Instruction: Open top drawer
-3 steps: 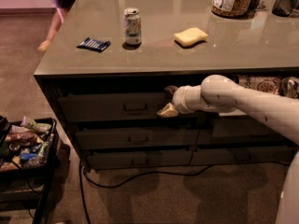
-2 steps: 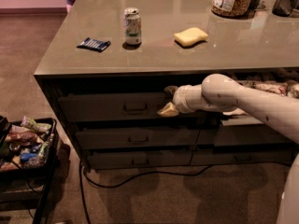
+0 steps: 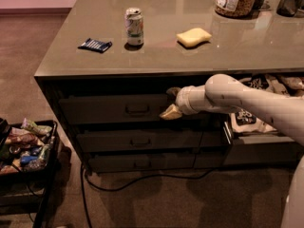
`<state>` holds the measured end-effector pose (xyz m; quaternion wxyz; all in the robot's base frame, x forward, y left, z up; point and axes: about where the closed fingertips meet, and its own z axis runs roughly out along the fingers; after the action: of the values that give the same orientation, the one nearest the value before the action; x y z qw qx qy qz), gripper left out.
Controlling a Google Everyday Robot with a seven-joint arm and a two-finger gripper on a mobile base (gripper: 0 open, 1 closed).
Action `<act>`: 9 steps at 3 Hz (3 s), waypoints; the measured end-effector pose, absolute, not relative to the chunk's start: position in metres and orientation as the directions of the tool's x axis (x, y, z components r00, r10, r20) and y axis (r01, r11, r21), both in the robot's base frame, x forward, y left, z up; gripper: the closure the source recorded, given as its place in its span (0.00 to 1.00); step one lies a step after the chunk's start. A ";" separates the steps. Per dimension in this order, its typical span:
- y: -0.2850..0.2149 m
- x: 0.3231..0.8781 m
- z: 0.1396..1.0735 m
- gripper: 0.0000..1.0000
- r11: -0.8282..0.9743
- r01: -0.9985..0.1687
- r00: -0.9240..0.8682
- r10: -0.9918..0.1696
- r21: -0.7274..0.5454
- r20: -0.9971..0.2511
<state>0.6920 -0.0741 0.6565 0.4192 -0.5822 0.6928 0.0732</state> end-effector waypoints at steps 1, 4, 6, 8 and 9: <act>-0.074 0.692 0.657 0.14 0.311 -0.868 0.029 -0.745 -0.387 -0.666; -0.066 0.717 0.654 0.00 0.303 -0.869 0.026 -0.761 -0.390 -0.649; -0.066 0.717 0.653 0.25 0.303 -0.870 0.026 -0.761 -0.390 -0.649; -0.066 0.717 0.653 0.71 0.303 -0.870 0.026 -0.761 -0.390 -0.649; -0.066 0.717 0.653 0.95 0.303 -0.870 0.026 -0.761 -0.390 -0.649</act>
Offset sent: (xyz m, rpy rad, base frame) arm 0.0000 0.0000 0.0000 0.0000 0.0000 0.0000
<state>0.7168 -0.0663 0.6534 0.4108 -0.5867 0.6947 0.0663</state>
